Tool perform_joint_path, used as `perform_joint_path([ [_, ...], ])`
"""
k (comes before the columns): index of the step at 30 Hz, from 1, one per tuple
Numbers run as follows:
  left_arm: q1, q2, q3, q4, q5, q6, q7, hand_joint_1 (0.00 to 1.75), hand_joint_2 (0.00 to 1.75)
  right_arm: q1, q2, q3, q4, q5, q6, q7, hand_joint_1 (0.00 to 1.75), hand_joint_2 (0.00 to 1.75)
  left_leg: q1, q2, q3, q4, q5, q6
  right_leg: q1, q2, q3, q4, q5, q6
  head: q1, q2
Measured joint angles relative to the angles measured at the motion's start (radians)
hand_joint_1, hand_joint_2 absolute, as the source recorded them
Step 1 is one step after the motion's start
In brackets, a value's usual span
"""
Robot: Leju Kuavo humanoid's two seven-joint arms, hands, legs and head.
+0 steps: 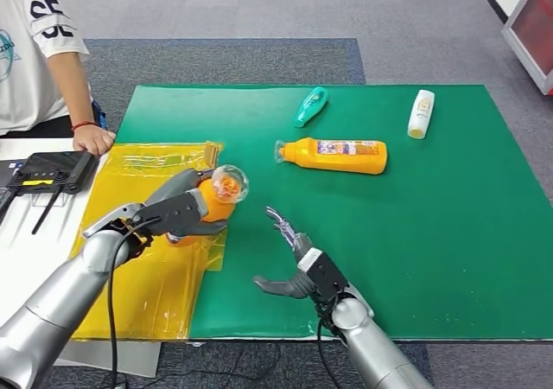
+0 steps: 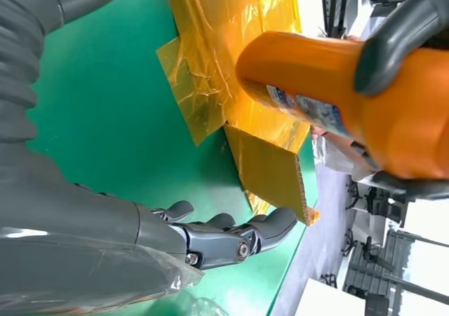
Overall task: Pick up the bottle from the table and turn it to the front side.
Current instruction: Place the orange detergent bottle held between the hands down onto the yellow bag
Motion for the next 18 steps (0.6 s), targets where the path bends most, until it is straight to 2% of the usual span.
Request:
perform_joint_path([
  [8,-0.086,0.009,-0.131,0.085,-0.121,-0.024,0.038,1.75,1.75,-0.003,0.000,-0.006,0.000,0.017,0.009,0.010,0.00,1.75,0.000,0.000,0.000,0.000,0.000,0.000,0.000,0.000,0.000,0.000,0.001,-0.001,0.000,0.000],
  [18,-0.136,0.028,-0.236,0.160,-0.148,-0.070,0.025,1.75,1.75,-0.011,0.000,-0.009,0.000,0.024,0.015,0.012,0.00,1.75,0.000,0.000,-0.001,0.000,0.000,0.000,0.000,0.000,0.000,0.000,0.001,-0.001,0.000,0.000],
])
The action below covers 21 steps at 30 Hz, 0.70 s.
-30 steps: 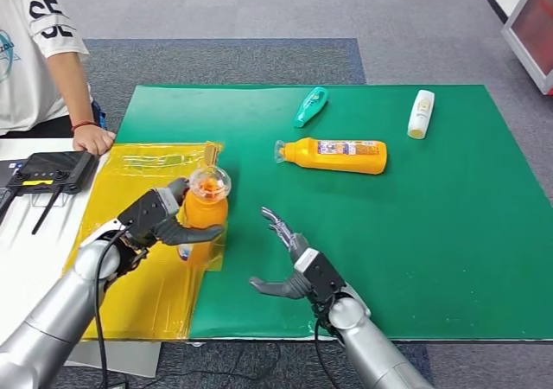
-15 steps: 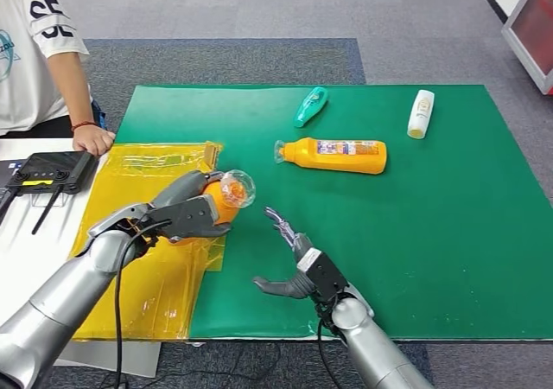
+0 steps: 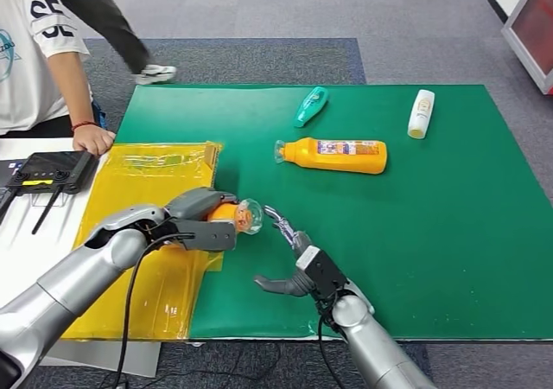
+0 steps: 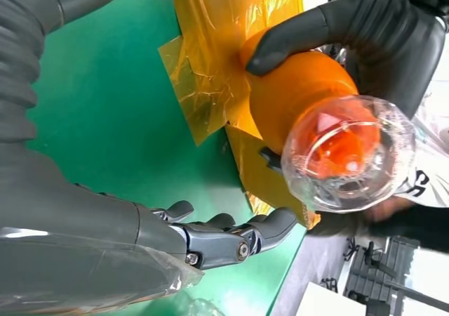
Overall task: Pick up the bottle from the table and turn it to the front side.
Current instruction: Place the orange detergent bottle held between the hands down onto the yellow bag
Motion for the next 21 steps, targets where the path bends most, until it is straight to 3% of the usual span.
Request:
perform_joint_path([
  [13,-0.021,0.016,-0.038,0.033,0.034,-0.002,-0.004,1.75,1.75,-0.003,0.000,0.000,0.000,0.003,0.000,0.001,0.00,1.75,0.000,0.000,0.000,0.000,0.000,0.000,0.000,0.000,0.000,0.000,0.000,0.000,0.000,0.000],
  [17,-0.021,0.016,-0.039,0.040,0.034,0.011,-0.004,0.05,1.75,-0.003,0.000,0.000,0.000,0.003,-0.003,0.002,0.00,1.75,0.000,0.000,0.000,0.000,0.000,0.000,0.000,0.000,0.000,0.000,0.000,0.000,0.000,0.000],
  [21,-0.019,0.016,-0.039,0.047,0.033,0.025,0.004,0.00,1.75,-0.003,-0.001,0.000,0.000,0.003,-0.006,0.002,0.00,1.75,0.000,0.000,0.000,0.000,0.001,0.000,0.000,0.000,0.000,0.000,0.001,0.000,0.000,0.000],
])
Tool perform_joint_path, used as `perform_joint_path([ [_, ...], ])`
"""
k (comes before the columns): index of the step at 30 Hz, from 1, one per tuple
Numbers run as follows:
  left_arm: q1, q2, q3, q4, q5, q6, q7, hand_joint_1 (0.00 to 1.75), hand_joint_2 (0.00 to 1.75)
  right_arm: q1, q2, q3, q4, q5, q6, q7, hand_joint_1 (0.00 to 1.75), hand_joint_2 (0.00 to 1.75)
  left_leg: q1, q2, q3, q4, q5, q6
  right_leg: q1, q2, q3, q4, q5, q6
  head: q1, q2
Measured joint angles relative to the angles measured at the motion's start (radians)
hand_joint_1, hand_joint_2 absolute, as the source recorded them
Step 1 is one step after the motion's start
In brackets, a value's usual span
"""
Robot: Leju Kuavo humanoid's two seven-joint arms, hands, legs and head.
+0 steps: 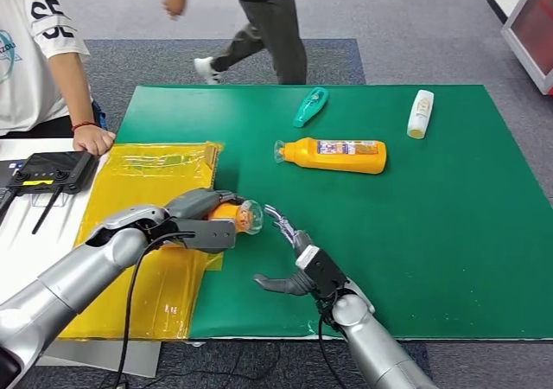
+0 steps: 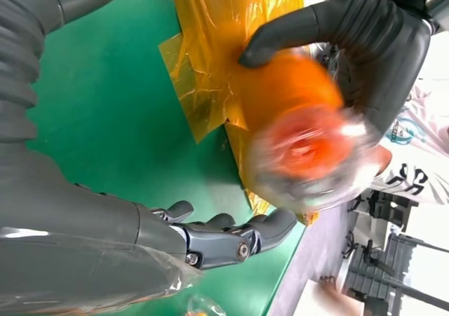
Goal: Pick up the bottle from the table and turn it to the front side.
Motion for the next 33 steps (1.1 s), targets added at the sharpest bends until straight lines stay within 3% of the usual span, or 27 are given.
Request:
perform_joint_path([
  [21,0.021,-0.001,0.011,0.018,0.023,0.021,-0.005,0.00,1.75,0.001,-0.004,-0.007,0.000,-0.002,-0.001,0.001,0.00,1.75,0.000,0.000,0.000,0.000,0.000,0.000,0.000,0.000,0.000,0.000,0.000,0.000,0.000,0.000],
  [25,0.062,-0.013,0.055,0.009,0.137,0.007,-0.081,0.00,1.75,0.001,-0.005,-0.007,0.000,-0.006,0.000,0.000,0.00,1.75,0.000,0.000,0.000,0.000,0.000,0.000,0.000,0.000,0.000,0.000,0.000,0.000,0.000,0.000],
  [29,0.154,-0.028,0.149,-0.043,0.370,-0.078,-0.200,0.00,1.75,0.000,-0.005,-0.006,0.000,-0.016,0.006,-0.002,0.00,1.75,0.000,0.000,0.000,0.000,0.000,0.000,0.000,0.000,0.000,0.000,0.000,0.000,0.000,0.000],
  [33,0.240,-0.038,0.240,-0.102,0.528,-0.144,-0.257,0.00,1.75,0.000,-0.005,-0.005,-0.002,-0.027,0.008,-0.001,0.00,1.75,0.000,0.000,0.000,0.000,0.000,0.000,0.000,0.000,0.000,0.000,0.000,0.000,0.000,0.000],
])
